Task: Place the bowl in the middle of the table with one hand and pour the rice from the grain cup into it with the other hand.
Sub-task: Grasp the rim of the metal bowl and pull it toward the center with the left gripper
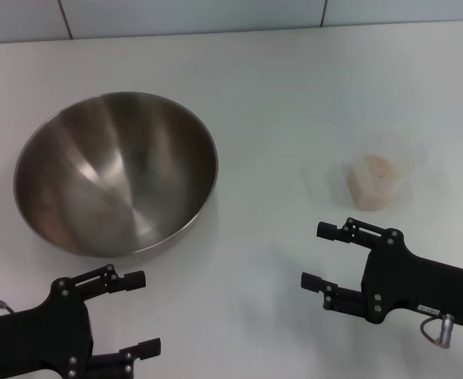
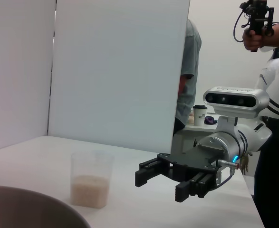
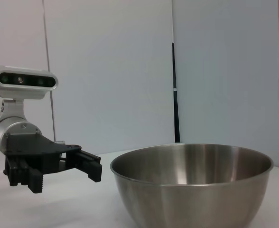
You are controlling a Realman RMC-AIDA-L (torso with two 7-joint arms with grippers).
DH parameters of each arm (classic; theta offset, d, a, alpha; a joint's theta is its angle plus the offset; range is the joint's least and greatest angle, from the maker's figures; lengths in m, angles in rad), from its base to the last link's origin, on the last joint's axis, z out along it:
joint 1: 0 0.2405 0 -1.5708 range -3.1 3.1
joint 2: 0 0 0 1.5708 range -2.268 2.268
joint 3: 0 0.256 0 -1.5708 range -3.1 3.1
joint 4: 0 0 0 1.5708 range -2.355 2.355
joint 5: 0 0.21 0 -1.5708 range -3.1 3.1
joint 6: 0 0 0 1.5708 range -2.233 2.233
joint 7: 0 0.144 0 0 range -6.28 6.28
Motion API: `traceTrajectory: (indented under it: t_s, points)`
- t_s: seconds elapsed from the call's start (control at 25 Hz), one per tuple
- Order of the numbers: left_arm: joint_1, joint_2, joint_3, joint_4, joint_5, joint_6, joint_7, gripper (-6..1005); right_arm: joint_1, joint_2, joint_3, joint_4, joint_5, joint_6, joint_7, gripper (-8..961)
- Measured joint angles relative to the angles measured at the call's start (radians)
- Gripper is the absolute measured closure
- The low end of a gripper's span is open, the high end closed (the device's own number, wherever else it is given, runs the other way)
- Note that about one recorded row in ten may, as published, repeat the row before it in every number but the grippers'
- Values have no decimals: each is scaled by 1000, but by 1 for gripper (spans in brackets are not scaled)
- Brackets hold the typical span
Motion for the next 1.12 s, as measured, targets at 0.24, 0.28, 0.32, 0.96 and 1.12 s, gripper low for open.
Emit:
traceTrajectory:
  t_s: [0.24, 0.28, 0.32, 0.96, 1.12]
  points:
    - [1, 0, -1, 0, 0, 5, 0, 185, 1, 0, 0, 0, 0, 0, 0, 228]
    - [1, 0, -2, 0, 0, 5, 0, 184, 1, 0, 0, 0, 0, 0, 0, 228]
    - [1, 0, -2, 0, 0, 6, 0, 184, 2, 0, 0, 1, 0, 0, 0, 228]
    - [-28, -46, -268, -8, -16, 138, 11, 185, 1, 0, 0, 2, 0, -3, 0, 229]
    - [-41, -49, -340, -23, -28, 134, 11, 185, 1, 0, 1, -2, 0, -14, 0, 229]
